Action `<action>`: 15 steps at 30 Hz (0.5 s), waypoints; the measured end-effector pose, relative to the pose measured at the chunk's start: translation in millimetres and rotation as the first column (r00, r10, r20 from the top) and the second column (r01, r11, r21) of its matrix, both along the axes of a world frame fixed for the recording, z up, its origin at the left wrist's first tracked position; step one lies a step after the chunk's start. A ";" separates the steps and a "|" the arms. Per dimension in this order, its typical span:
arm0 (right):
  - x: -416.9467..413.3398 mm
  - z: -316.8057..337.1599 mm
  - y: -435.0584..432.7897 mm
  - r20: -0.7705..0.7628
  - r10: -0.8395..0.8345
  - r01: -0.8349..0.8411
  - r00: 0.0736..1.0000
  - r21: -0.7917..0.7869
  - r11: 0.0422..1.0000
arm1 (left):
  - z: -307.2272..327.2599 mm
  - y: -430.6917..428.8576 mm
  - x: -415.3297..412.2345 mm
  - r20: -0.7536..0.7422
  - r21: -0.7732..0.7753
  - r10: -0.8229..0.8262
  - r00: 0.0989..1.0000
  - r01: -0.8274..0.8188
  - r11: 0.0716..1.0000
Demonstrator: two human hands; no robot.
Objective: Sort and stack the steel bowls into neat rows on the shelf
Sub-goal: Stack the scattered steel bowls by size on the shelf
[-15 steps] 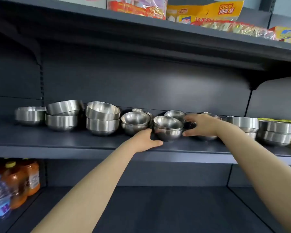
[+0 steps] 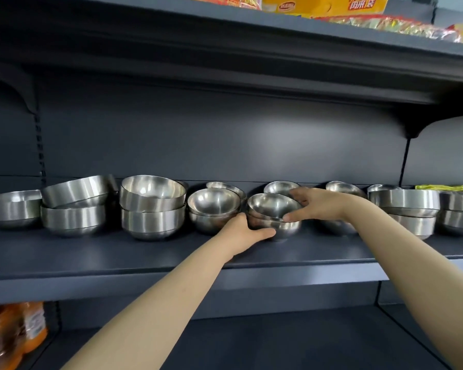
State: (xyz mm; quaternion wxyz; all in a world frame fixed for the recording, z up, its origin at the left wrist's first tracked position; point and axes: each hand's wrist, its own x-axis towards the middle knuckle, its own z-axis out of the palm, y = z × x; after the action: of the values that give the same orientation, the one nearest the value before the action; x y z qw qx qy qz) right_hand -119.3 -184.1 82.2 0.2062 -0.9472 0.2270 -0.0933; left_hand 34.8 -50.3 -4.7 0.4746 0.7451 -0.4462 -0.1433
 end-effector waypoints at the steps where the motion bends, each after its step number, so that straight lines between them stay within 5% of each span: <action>1: 1.0 0.1 -3.0 -0.005 0.009 -0.009 1.000 0.018 1.000 | -2.5 -3.4 3.6 0.011 -0.004 0.003 1.000 -0.003 1.000; 15: 0.5 0.3 -36.4 0.063 0.149 -0.159 0.987 0.203 0.966 | -1.3 1.8 -5.8 0.066 0.012 0.042 0.997 -0.043 0.999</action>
State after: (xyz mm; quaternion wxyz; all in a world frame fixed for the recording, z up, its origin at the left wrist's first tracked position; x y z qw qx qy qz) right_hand -118.9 -220.6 82.5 0.3158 -0.9329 0.1561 -0.0751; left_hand 29.1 -48.5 -6.0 0.4574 0.7620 -0.4447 -0.1116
